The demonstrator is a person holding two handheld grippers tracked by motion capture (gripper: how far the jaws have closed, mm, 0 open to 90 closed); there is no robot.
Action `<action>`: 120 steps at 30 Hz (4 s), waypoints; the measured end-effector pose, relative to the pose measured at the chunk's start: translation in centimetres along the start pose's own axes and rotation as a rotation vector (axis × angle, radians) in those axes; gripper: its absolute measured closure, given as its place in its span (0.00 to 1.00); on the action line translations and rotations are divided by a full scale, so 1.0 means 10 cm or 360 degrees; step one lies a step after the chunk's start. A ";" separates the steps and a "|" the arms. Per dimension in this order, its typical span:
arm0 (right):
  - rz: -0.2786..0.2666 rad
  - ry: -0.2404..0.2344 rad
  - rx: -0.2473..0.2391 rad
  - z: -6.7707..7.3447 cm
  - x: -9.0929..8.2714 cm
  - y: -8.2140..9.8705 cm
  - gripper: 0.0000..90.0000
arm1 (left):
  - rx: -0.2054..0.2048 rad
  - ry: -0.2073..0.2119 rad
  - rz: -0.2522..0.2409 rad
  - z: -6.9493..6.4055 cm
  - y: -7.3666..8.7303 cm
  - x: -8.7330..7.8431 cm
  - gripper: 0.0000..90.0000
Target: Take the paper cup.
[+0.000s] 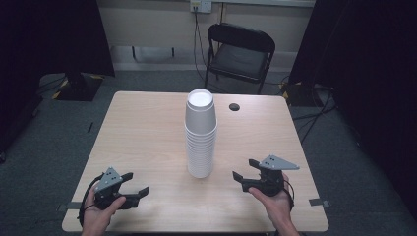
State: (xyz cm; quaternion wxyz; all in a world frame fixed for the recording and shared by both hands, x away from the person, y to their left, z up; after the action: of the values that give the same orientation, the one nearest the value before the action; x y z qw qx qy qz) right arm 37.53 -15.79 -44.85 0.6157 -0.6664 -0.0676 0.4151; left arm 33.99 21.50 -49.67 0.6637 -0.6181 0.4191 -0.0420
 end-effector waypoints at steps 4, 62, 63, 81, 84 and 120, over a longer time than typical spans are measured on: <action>-0.0057 -0.0010 -0.0005 0.01 -0.02 -0.16 0.25 | -0.0007 0.0008 0.0005 -0.01 0.00 0.01 0.19; -0.0411 -0.0356 -0.0239 0.63 0.31 -1.95 0.15 | -0.0040 -0.0013 0.0036 0.05 0.04 0.03 0.20; -0.0414 -0.0357 -0.0244 0.63 0.32 -1.97 0.15 | -0.0039 -0.0014 0.0037 0.05 0.04 0.03 0.20; -0.0311 -0.0355 -0.0251 0.66 0.61 -1.91 0.13 | -0.0041 -0.0005 0.0041 0.04 0.05 0.03 0.20; -0.0316 -0.0347 -0.0269 0.67 0.64 -1.90 0.14 | -0.0035 -0.0007 0.0043 0.04 0.05 0.03 0.20; -0.0379 -0.0323 -0.0280 0.67 0.57 -2.01 0.15 | -0.0037 -0.0013 0.0038 0.05 0.05 0.04 0.20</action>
State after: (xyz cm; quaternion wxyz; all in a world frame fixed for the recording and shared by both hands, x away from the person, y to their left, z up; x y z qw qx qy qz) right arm 45.38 -2.57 -29.20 0.5897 -0.6597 -0.2439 0.3970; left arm 34.32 21.80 -50.32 0.6585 -0.6209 0.4244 -0.0266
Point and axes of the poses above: each handheld gripper's, and its own axes: x roughly forward along the jaws, y roughly out of its underside, z roughly to its left, the point moved 7 cm from there along x, roughly forward along the jaws
